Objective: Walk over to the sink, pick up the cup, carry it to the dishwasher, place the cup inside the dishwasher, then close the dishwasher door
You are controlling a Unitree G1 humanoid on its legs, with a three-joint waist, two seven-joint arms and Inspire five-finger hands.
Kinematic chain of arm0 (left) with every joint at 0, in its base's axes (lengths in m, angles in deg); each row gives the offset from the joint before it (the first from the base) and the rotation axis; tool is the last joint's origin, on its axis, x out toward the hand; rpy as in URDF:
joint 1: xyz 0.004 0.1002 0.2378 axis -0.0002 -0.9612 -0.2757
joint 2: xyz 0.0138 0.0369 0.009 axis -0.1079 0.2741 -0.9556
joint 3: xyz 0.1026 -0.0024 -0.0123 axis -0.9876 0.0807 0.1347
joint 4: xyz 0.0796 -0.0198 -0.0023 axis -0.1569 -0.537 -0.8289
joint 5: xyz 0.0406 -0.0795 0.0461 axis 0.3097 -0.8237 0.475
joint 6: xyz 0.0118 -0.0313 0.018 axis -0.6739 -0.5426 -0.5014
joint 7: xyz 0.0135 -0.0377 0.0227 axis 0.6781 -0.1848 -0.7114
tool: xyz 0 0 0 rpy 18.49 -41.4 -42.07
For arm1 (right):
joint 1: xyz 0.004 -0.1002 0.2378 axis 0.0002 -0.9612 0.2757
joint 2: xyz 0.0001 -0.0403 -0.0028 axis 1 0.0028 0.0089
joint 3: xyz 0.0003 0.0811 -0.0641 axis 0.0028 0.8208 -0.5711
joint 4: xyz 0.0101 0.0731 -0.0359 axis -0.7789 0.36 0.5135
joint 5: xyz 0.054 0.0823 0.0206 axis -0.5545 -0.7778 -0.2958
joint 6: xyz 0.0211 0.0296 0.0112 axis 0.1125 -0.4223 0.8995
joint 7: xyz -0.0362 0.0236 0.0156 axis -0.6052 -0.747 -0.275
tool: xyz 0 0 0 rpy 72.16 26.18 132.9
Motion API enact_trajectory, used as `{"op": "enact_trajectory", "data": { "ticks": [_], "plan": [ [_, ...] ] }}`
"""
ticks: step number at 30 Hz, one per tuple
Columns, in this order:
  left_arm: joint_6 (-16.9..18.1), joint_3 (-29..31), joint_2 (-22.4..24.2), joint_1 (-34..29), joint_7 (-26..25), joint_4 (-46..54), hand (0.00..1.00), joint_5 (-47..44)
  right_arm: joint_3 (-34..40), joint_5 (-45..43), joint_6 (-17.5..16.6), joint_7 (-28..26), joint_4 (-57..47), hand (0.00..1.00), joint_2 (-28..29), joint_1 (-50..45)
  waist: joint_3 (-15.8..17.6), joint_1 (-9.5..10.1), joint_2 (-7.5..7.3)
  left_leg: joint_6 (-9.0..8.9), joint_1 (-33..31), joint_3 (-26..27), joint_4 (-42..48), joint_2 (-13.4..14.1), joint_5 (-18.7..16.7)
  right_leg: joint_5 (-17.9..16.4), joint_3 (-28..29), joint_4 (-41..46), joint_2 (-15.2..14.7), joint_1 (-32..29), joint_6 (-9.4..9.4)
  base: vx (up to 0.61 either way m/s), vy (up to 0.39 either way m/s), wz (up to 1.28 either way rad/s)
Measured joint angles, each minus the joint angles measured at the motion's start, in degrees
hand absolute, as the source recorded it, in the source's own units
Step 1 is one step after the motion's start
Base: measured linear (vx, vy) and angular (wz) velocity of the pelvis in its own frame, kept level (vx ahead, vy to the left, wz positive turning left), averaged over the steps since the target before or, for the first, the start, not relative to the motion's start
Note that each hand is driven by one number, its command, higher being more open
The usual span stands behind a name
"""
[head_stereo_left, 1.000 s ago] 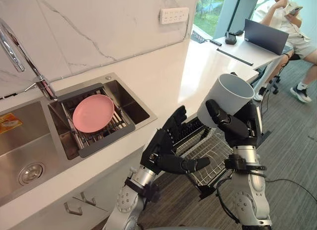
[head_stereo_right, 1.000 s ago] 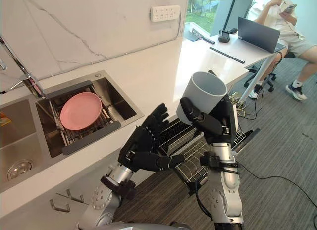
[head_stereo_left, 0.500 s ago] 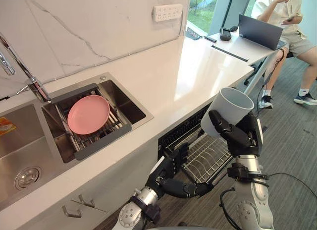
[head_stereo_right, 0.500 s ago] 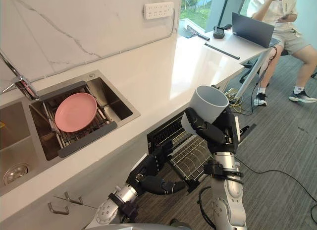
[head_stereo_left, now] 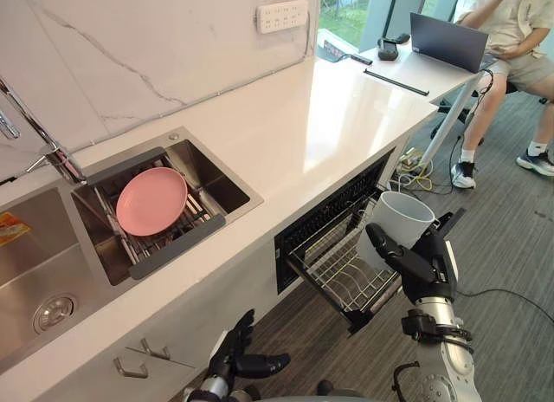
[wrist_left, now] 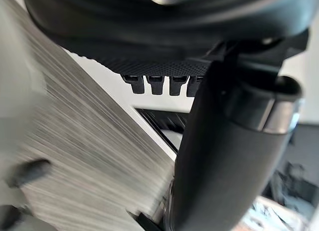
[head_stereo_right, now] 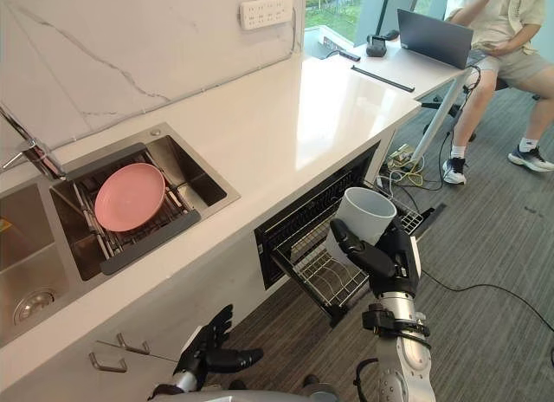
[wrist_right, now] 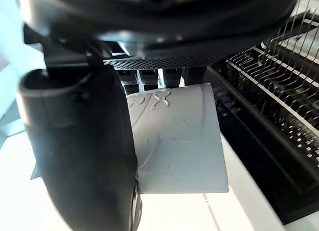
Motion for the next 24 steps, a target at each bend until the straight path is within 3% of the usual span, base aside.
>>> {"op": "enact_trajectory", "data": {
  "ticks": [4,7,14,19,24],
  "plan": [
    [2.7,3.1,0.8,1.7,-1.2,-2.9,1.00,1.5,0.1,3.4,0.2,0.2,2.4,0.00,-0.8,1.9,0.5,0.78,0.03,-0.16,-2.3,-1.1,4.5,0.8,-1.2,-0.8,-1.5,0.8,0.1,-0.1,0.01,-0.03,-0.013,0.15],
    [2.8,5.6,1.0,3.5,-1.8,-5.5,1.00,1.5,0.2,5.5,1.0,0.7,5.1,0.00,-2.0,4.6,1.3,0.91,-0.02,-0.15,-4.8,-2.3,8.1,1.5,-2.6,-2.0,-3.1,2.2,0.3,-1.2,0.22,-0.06,-0.011,0.18],
    [2.8,11.4,0.9,8.2,-2.4,-8.5,1.00,1.3,1.2,9.4,3.4,4.3,12.0,0.00,-3.8,9.3,6.0,4.01,-0.38,-0.58,-13.5,-4.3,18.9,5.4,-6.8,-2.4,-6.2,6.1,2.6,-6.0,-0.84,-0.03,-0.007,0.04],
    [2.6,13.7,0.8,12.8,-3.0,-9.5,1.00,0.9,1.5,11.1,4.2,8.6,12.9,0.00,-4.6,16.1,11.1,5.47,-0.97,-0.63,-22.1,-5.6,27.3,8.4,-8.7,-4.5,-6.7,14.4,4.5,-14.1,-1.36,-0.05,0.009,-0.05],
    [2.6,15.1,1.2,17.2,-3.5,-9.4,1.00,0.8,1.5,13.4,6.4,11.3,12.9,0.00,-5.4,20.2,14.4,7.19,-1.80,-0.28,-29.2,-7.5,35.6,10.0,-12.1,-9.6,-7.9,26.3,4.9,-22.3,-1.70,-0.12,0.014,0.05]
  ]
}}
